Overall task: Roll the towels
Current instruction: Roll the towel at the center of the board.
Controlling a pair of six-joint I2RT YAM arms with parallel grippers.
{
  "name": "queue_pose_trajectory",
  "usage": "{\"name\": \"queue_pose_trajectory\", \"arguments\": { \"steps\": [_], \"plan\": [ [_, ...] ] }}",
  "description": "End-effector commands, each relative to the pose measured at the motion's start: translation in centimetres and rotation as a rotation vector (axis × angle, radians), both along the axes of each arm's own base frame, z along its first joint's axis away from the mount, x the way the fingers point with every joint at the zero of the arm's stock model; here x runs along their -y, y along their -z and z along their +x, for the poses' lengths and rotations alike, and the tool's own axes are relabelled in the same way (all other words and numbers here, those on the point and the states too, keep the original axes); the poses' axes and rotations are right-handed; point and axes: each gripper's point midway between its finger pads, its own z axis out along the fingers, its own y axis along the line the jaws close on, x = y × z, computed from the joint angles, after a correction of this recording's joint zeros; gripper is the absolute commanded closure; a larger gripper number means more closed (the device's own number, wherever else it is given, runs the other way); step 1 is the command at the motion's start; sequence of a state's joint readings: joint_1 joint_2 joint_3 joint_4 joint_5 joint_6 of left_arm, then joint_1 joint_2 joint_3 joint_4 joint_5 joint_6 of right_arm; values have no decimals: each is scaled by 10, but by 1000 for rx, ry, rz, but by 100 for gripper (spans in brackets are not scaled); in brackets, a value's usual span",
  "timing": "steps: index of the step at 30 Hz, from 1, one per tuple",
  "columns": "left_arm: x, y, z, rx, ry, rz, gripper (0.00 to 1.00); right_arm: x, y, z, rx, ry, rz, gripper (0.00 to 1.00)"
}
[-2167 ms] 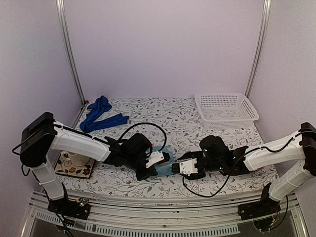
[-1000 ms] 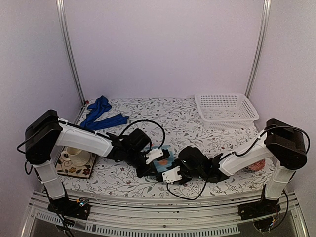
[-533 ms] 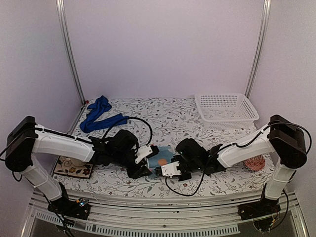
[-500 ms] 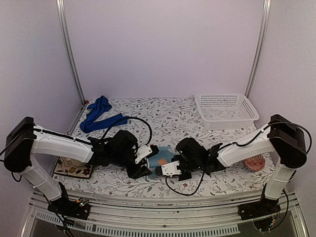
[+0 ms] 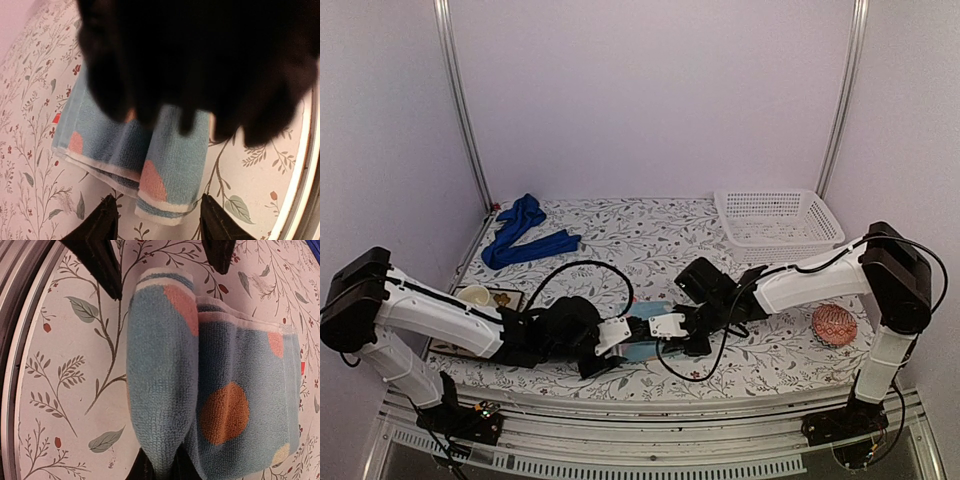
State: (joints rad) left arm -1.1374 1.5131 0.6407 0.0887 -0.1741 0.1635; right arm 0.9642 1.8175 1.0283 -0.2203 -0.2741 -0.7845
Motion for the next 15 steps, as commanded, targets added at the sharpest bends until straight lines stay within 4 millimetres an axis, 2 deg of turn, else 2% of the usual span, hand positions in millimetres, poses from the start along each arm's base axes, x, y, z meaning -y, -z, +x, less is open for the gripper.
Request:
{"name": "queue_pose_trajectory", "arguments": {
  "steps": [1,7,15],
  "plan": [
    [1,-12,-2,111,22,-32,44,11,13,-10,-139,14,-45,91],
    [5,-16,-16,221,105,-42,44,12,20,-6,-234,30,-56,91],
    [10,-6,-24,298,175,2,44,15,22,3,-335,65,-69,90]
  ]
}}
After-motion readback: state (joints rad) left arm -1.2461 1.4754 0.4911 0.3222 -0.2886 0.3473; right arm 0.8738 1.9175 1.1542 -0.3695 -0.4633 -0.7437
